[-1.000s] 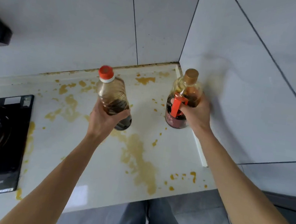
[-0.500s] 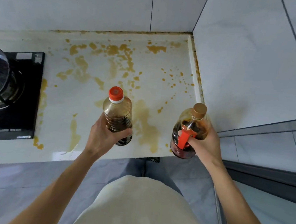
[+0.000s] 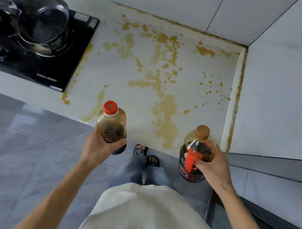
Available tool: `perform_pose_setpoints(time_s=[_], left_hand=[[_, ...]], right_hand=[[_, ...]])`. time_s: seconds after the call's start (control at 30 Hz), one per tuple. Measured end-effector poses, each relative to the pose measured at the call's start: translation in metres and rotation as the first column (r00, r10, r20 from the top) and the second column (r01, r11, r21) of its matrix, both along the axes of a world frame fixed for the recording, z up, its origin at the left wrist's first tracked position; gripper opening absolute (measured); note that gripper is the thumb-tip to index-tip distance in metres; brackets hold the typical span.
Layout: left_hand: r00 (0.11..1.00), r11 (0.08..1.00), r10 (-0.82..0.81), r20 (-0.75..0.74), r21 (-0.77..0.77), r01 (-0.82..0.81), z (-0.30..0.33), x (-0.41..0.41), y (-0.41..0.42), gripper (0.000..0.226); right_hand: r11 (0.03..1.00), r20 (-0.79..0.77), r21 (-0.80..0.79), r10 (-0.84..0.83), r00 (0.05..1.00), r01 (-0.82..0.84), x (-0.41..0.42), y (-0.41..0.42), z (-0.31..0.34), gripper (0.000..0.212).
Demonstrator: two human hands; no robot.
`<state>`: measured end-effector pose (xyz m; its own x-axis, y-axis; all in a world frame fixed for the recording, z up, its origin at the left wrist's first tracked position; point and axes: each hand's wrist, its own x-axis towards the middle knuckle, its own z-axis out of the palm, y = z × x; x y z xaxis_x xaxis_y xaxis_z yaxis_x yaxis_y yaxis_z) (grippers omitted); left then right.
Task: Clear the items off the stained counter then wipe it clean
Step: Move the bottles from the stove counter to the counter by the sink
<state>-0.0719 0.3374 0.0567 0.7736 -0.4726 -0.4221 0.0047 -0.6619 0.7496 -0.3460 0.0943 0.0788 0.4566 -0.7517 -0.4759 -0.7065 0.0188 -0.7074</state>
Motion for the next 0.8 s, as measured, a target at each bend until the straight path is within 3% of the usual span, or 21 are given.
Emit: perform_pose_setpoints(time_s=[0.17,0.4,0.57,0.8], left_hand=[[0.969,0.968,0.248,0.002,0.031,-0.248,-0.008,-0.047,0.086,0.064],[0.842,0.835,0.539,-0.030,0.155,-0.528,-0.031,-0.128,0.204,0.074],[0.714,0.695,0.699,-0.035,0.271,-0.666,-0.052,-0.176,0.277,0.066],[0.573,0.571,0.815,-0.088,0.288,-0.768,-0.059,-0.175,0.368,0.066]], right_hand=[[0.970,0.018,0.003,0.245,0.969,-0.245,0.049,0.011,-0.004,0.062],[0.843,0.095,-0.010,0.537,0.838,-0.538,0.145,0.069,-0.003,0.065],[0.711,0.109,-0.031,0.702,0.704,-0.703,0.206,0.134,-0.006,0.063],[0.571,0.029,-0.086,0.820,0.571,-0.816,0.269,0.226,-0.018,0.057]])
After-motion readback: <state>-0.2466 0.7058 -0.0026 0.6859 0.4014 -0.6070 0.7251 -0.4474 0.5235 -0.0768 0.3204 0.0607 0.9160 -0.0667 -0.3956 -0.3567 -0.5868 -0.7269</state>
